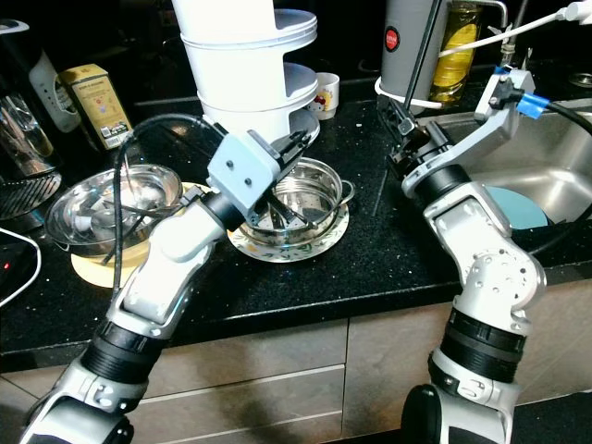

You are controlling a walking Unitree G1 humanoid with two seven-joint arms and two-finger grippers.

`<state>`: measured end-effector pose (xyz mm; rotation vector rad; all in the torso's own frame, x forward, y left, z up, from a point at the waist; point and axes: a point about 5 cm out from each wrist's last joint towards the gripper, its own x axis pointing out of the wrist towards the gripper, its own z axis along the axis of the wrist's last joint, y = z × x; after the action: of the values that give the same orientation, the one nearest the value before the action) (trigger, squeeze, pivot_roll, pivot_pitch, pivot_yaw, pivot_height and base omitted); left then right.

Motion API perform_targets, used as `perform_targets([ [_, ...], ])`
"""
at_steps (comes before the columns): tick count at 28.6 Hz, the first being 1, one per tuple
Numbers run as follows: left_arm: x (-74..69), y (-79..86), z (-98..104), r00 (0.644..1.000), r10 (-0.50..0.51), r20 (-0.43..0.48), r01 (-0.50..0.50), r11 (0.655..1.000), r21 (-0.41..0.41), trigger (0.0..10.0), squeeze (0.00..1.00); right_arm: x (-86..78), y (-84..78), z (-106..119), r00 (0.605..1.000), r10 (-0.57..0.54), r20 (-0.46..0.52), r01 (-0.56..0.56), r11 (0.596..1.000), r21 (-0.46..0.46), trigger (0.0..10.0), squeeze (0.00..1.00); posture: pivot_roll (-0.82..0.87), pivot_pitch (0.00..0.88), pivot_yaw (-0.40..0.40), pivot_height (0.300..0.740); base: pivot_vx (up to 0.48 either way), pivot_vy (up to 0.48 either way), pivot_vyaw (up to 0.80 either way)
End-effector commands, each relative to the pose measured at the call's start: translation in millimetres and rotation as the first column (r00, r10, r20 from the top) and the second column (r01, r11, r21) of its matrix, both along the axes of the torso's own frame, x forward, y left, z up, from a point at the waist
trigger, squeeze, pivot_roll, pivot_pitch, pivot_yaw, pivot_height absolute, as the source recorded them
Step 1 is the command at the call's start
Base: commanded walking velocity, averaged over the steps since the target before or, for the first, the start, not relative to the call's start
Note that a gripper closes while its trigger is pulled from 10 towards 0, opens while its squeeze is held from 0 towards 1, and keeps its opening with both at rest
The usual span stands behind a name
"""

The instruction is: Kitchen organization

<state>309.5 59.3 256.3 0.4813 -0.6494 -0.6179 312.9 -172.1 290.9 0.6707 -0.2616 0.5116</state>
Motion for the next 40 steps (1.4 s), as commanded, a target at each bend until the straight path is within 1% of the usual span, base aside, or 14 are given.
perform_targets([
  [1,8.4,6.9,-24.4,0.994,0.059,-0.092,-0.052,0.996,0.073,3.6,0.00,-0.3,1.6,-1.2,1.000,0.004,-0.002,-0.004,1.000,-0.001,10.0,0.00,-0.07,0.000,0.038,0.740,0.000,0.000,0.00],
  [5,8.1,4.8,-31.3,0.993,0.052,-0.105,-0.041,0.994,0.104,4.7,0.00,-0.5,1.6,-1.6,1.000,0.004,-0.002,-0.004,1.000,-0.003,10.0,0.00,-0.07,0.000,0.037,0.740,0.000,0.000,0.00],
  [6,8.0,3.9,-35.3,0.991,0.043,-0.126,-0.029,0.994,0.109,9.2,0.00,-0.4,1.5,-1.5,1.000,0.004,-0.002,-0.004,1.000,-0.003,10.0,0.00,-0.07,0.000,0.037,0.740,0.000,0.000,0.00],
  [11,6.4,-0.2,-52.4,0.977,0.007,-0.213,0.024,0.990,0.142,10.0,0.03,-0.6,1.5,-1.7,1.000,0.004,-0.003,-0.004,1.000,-0.007,10.0,0.00,-0.07,0.000,0.037,0.740,0.000,0.000,0.00],
  [12,5.7,-1.1,-56.1,0.973,-0.001,-0.233,0.036,0.988,0.147,10.0,0.24,-0.8,1.5,-1.8,1.000,0.004,-0.003,-0.004,1.000,-0.007,10.0,0.00,-0.07,0.000,0.039,0.740,0.000,0.000,0.00],
  [13,5.2,-1.7,-57.9,0.970,-0.005,-0.242,0.042,0.988,0.147,10.0,0.88,-0.7,1.6,-1.8,1.000,0.005,-0.004,-0.005,1.000,-0.007,10.0,0.00,-0.07,0.000,0.038,0.740,0.000,0.000,0.00],
  [14,4.9,-1.9,-58.3,0.970,-0.005,-0.243,0.042,0.988,0.147,10.0,1.00,-0.7,1.7,-1.9,1.000,0.006,-0.004,-0.006,1.000,-0.008,10.0,0.00,-0.07,0.000,0.037,0.740,0.000,0.000,0.00],
  [17,6.1,-1.1,-56.1,0.974,0.012,-0.227,0.021,0.989,0.144,10.0,1.00,-0.5,1.6,-1.9,1.000,0.007,-0.005,-0.007,1.000,-0.009,10.0,0.00,-0.07,0.000,0.037,0.740,0.000,0.000,0.00],
  [20,8.0,0.8,-53.5,0.976,0.032,-0.214,-0.001,0.990,0.141,10.0,0.65,-0.2,1.6,-2.3,1.000,0.007,-0.007,-0.007,1.000,-0.009,10.0,0.00,-0.07,0.000,0.036,0.740,0.000,0.000,0.00],
  [22,8.0,0.8,-53.5,0.976,0.032,-0.214,-0.001,0.990,0.141,10.0,0.65,-0.2,1.6,-2.3,1.000,0.007,-0.007,-0.007,1.000,-0.009,10.0,0.00,-0.07,0.000,0.036,0.740,0.000,0.000,0.00],
  [23,8.6,1.7,-52.8,0.976,0.034,-0.214,-0.004,0.990,0.140,10.0,0.12,-0.2,1.7,-2.4,1.000,0.007,-0.007,-0.007,1.000,-0.009,10.0,0.00,-0.07,0.000,0.037,0.740,0.000,0.000,0.00],
  [25,8.9,4.7,-50.7,0.976,0.035,-0.215,-0.007,0.991,0.133,10.0,0.00,-0.3,1.9,-2.8,1.000,0.008,-0.008,-0.008,1.000,-0.009,10.0,0.00,-0.07,0.000,0.037,0.740,0.000,0.000,0.00],
  [37,8.6,9.1,-37.7,0.980,0.022,-0.199,-0.004,0.996,0.088,10.0,0.00,-0.2,3.0,-3.2,1.000,0.012,-0.009,-0.012,1.000,-0.008,10.0,0.00,-0.07,0.000,0.036,0.740,0.000,0.000,0.00],
  [40,4.0,4.4,-28.3,0.972,-0.055,-0.228,0.053,0.998,-0.016,10.0,0.00,-0.1,2.7,-3.1,1.000,0.011,-0.009,-0.011,1.000,-0.009,10.0,0.00,-0.07,0.000,0.035,0.740,0.000,0.000,0.00],
])
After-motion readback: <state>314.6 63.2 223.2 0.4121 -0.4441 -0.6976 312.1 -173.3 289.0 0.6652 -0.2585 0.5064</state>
